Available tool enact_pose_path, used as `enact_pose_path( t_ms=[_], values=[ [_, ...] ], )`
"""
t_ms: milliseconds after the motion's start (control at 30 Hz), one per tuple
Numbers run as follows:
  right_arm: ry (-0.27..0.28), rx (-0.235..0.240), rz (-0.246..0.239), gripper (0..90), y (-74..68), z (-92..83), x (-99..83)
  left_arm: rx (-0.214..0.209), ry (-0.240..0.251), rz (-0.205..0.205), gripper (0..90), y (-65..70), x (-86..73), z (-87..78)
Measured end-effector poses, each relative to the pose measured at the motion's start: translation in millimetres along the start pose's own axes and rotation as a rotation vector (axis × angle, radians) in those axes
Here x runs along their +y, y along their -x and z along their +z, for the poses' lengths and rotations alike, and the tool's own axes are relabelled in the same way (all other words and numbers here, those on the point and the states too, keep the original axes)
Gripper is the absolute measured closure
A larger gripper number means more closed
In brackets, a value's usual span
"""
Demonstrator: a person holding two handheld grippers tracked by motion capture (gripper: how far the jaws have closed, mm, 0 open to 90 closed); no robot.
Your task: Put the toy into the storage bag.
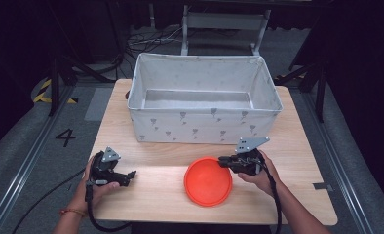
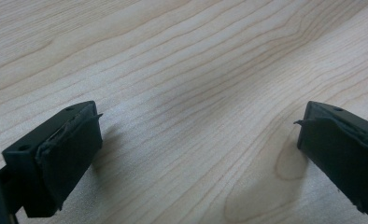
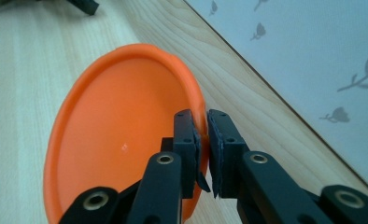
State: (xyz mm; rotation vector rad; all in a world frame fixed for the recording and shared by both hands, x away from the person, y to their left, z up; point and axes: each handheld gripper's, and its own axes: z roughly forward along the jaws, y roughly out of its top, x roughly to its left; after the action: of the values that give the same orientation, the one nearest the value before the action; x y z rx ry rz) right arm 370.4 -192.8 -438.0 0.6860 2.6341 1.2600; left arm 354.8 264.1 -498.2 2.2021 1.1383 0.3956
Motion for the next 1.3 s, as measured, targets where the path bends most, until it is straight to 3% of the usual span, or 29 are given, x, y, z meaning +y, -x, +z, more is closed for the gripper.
enact_pose_path(
  t_ms=[467,667,933,1300],
  values=[
    [-0.012,-0.029,-0.110,82.7,-11.0,-34.9,10.7,0.002,0.001,0.002,0.4,0.0,-0.1,-0.2],
    [0.006,-0.038,-0.115,82.8,-9.8,-53.0,12.7,0.002,-0.002,-0.001,0.4,0.3,-0.2,-0.4],
    [-0.038,-0.087,-0.162,82.9,-12.5,-76.6,19.6,0.007,0.002,-0.003,0.4,0.7,-0.6,-0.5],
    [-0.044,-0.114,-0.182,83.0,-11.1,-109.2,32.1,0.007,0.001,-0.007,0.4,1.1,-0.8,-0.7]
  ],
)
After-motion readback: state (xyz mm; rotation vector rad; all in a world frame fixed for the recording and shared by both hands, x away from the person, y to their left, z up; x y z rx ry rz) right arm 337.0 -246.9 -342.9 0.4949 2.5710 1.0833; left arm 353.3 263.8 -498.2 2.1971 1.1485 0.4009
